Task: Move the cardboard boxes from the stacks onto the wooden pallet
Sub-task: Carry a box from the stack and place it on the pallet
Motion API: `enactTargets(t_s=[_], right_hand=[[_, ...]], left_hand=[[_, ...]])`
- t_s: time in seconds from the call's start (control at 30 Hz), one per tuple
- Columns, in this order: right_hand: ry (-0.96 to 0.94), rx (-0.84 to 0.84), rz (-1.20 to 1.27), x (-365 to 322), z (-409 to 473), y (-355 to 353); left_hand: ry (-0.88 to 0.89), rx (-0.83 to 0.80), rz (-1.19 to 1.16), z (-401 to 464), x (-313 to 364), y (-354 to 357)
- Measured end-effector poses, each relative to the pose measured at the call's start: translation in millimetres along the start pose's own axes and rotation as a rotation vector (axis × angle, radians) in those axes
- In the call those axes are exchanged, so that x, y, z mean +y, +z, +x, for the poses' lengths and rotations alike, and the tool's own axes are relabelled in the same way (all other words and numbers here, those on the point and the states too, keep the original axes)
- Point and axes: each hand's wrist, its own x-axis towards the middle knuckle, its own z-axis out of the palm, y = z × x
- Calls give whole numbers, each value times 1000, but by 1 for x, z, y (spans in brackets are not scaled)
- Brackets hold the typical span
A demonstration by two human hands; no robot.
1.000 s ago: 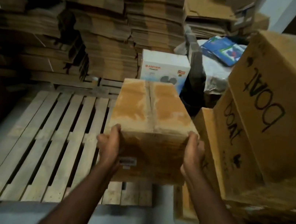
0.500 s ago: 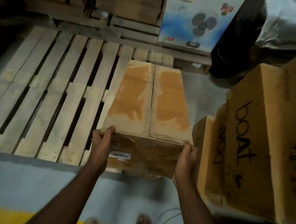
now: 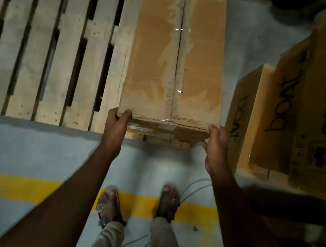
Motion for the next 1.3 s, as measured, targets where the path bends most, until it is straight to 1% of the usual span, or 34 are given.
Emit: enactTargets(t_s=[0.13,0.27,0.37,0.47,0.77,1.0,1.1,1.2,1.3], right_hand=[[-43,4,-108,31,6,-10],[-68,21,-169,48,11,-16],[-104,36,-250,68,16,-19],[-98,14,-299,79,16,-21],[-90,1,-356,91,-1,-28],[-140,-33,-417,92,2,-31],[-124,-38,-447,90,3,-30],[-74,-60,-446,78,-2,-30],[-74,-29,-394,54,-23,-34]], left_hand=[[-8,43,78,4,-28,-1],[29,16,156,4,-49,-3],[15,9,176,3,-62,-2],[-1,16,188,2,-70,-4],[-19,-30,241,2,-85,-19],[8,2,290,2,-89,-18],[4,8,323,0,-87,-15],[-2,8,380,-7,-73,-11],[61,15,413,-31,-45,-11]])
